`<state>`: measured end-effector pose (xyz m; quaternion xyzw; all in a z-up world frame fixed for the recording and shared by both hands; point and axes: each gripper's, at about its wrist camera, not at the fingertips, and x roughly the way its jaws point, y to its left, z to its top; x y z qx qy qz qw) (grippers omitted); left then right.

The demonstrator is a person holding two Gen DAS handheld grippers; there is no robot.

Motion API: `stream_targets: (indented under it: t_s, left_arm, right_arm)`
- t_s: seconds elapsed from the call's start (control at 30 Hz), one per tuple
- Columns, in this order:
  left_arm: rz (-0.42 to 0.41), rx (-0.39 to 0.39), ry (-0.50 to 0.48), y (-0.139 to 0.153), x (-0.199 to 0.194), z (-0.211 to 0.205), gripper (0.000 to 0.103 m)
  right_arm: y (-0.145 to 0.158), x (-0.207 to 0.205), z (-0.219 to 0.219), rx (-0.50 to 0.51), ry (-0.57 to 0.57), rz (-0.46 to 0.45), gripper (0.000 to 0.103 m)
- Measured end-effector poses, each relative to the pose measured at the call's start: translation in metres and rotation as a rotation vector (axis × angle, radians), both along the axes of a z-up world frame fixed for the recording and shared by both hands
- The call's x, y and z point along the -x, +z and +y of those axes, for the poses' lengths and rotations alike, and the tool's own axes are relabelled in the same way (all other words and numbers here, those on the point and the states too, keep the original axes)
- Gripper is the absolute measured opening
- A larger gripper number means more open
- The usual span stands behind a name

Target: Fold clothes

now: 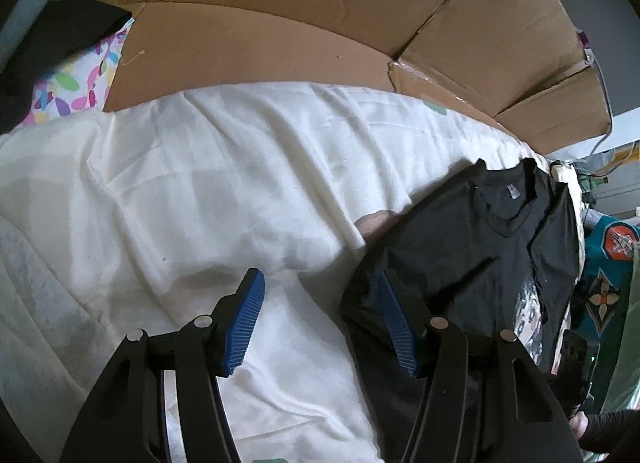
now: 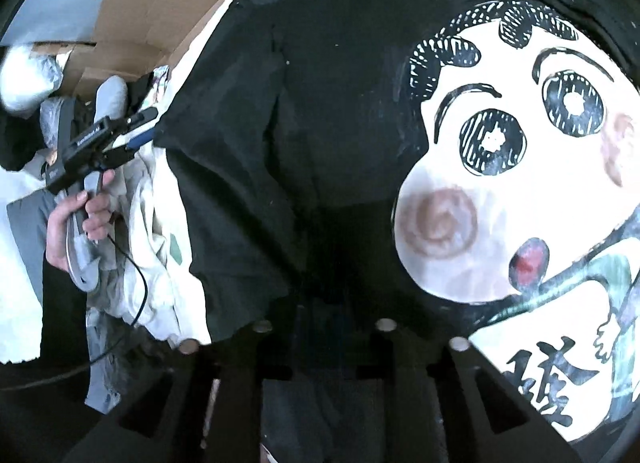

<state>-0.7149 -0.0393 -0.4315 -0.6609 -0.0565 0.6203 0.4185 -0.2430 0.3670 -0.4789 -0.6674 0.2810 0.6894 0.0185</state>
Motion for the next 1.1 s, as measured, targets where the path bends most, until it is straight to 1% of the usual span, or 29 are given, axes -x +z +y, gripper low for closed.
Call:
stream_targets:
  t_s: [0.13,0.2,0.3,0.43,0.53,0.7,0.8,0.9,0.93,1.07,1.1]
  left_arm:
    - [-0.024,-0.019,0.001,0.0,0.0,0.002,0.059]
    - [-0.037,-0.019,-0.008,-0.002,-0.001,0.005,0.059]
    - [-0.053,-0.023,-0.034,-0.003,-0.006,0.009,0.059]
    - [-0.057,0.002,-0.044,-0.009,-0.011,0.011,0.059]
    - [-0.068,-0.004,-0.042,-0.012,-0.012,0.012,0.059]
    - [-0.057,-0.005,-0.061,-0.013,-0.014,0.014,0.058]
    - [-0.062,-0.012,-0.069,-0.015,-0.015,0.014,0.051]
    - [-0.065,-0.014,-0.078,-0.016,-0.016,0.015,0.047]
    - [-0.066,-0.015,-0.081,-0.017,-0.016,0.016,0.043]
    - [-0.067,-0.013,-0.084,-0.019,-0.016,0.017,0.033]
    - [-0.068,-0.013,-0.083,-0.019,-0.016,0.017,0.029]
  right_arm:
    - [0.012,0.011,-0.001,-0.028,0.054,0.04,0.034]
    - [0.017,0.021,0.0,-0.041,0.059,0.068,0.037]
    - [0.022,0.037,0.003,-0.064,0.066,0.112,0.037]
    - [0.021,0.058,0.012,-0.091,0.053,0.153,0.037]
    - [0.017,0.073,0.014,-0.108,0.06,0.173,0.037]
    - [0.007,0.094,0.018,-0.113,0.064,0.187,0.037]
    - [0.001,0.104,0.023,-0.112,0.053,0.197,0.037]
    - [-0.004,0.115,0.023,-0.106,0.047,0.202,0.038]
    - [-0.005,0.119,0.023,-0.102,0.046,0.204,0.038]
    - [-0.009,0.132,0.018,-0.092,0.065,0.212,0.04]
    - [-0.01,0.135,0.017,-0.09,0.069,0.213,0.04]
